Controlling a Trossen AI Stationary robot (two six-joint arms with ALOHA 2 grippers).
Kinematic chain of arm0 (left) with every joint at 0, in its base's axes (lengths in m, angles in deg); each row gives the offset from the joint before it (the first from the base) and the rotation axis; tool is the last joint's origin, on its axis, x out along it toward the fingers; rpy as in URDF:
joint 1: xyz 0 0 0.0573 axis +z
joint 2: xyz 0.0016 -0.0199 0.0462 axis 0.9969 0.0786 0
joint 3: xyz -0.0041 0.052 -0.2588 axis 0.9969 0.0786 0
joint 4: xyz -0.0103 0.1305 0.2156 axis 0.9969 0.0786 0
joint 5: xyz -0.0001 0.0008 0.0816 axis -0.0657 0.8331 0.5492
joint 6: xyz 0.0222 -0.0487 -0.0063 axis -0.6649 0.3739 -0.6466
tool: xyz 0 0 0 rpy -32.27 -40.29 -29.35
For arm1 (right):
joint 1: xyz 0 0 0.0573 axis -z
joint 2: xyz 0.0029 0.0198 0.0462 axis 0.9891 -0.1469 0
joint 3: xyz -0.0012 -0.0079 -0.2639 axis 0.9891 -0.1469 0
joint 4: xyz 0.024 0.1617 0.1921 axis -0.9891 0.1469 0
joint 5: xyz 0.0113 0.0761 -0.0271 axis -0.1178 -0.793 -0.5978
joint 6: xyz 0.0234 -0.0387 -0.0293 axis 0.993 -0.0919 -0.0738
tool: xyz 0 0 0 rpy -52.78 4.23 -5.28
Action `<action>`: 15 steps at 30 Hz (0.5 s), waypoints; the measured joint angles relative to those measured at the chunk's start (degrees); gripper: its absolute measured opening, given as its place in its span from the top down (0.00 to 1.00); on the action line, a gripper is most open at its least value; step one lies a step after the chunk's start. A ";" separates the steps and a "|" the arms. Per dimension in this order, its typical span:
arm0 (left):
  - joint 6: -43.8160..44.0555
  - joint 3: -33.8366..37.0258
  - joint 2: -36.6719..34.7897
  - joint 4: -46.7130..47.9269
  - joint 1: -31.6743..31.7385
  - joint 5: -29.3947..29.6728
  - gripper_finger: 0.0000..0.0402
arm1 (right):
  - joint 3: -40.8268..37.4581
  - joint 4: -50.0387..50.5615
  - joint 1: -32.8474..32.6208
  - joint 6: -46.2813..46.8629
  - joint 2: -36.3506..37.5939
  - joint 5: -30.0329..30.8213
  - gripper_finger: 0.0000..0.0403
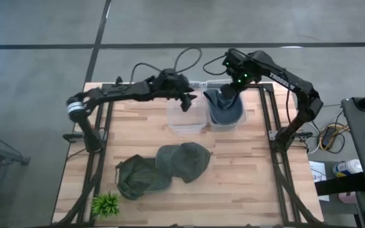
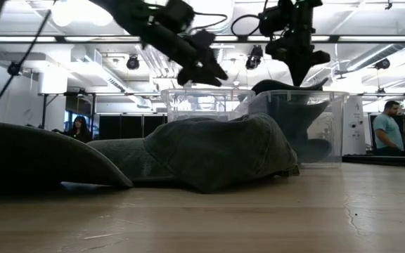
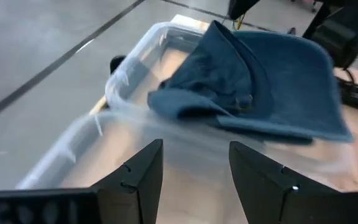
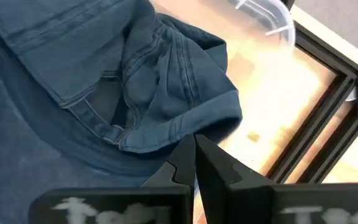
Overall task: Pick & Place hat
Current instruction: Put the blue cap into the right transparent bin
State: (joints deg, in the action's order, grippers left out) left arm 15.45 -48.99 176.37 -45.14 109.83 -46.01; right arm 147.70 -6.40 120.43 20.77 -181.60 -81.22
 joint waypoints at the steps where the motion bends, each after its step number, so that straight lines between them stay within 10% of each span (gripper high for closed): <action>1: -0.86 -2.19 1.75 0.81 0.08 -0.02 0.56 | -0.14 -0.01 -0.01 0.42 0.63 0.35 0.98; 15: -4.85 -18.68 17.35 6.91 0.22 -4.08 0.56 | -11.42 -3.66 -0.01 2.89 7.49 1.20 0.98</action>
State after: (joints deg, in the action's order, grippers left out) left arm 10.60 -67.67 193.72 -38.23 110.05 -50.09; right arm 136.29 -10.06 120.42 23.66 -174.11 -80.02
